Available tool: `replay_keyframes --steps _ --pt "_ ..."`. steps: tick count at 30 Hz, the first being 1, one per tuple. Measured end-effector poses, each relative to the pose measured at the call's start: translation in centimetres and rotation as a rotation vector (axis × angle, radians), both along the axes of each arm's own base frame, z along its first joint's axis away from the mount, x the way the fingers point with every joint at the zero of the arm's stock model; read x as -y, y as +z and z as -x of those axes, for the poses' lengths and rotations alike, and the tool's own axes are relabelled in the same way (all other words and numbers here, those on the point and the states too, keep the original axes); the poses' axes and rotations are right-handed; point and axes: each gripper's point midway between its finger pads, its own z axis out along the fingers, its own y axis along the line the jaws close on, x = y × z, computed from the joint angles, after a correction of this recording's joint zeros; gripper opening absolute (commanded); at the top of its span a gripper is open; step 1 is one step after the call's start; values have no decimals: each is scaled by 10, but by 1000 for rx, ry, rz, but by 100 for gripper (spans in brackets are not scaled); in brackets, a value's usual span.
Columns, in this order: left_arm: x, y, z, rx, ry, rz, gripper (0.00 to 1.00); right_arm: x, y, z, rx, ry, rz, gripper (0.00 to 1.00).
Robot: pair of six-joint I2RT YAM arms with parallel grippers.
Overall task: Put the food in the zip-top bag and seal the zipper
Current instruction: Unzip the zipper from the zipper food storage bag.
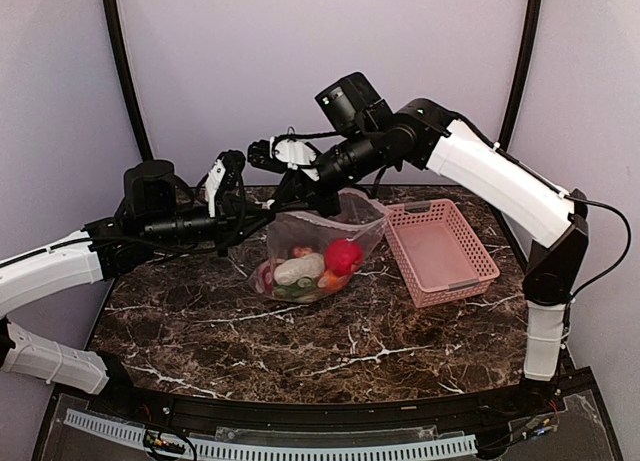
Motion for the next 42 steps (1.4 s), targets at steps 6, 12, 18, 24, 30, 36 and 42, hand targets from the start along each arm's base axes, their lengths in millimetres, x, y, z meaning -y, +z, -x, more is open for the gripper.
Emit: replay_keyframes --steps 6,12,18,24,30,36,42 --pt "-1 -2 -2 -9 16 10 33 0 -6 1 -7 3 9 1" --pt "0 -4 -1 -14 8 12 19 0 -6 1 -8 3 10 1" --pt "3 -6 -2 -16 0 12 6 0 -6 1 -8 3 10 1" --pt "1 -5 -5 -9 18 14 1 0 -7 -1 3 -4 14 1" --pt "-7 -6 -4 12 52 23 1 -2 -9 -3 30 -8 19 1" --pt "-10 -10 -6 9 78 14 1 -2 -13 -8 48 -26 30 1" --pt "-11 -12 -8 13 98 16 1 -1 -16 -11 49 -37 38 1"
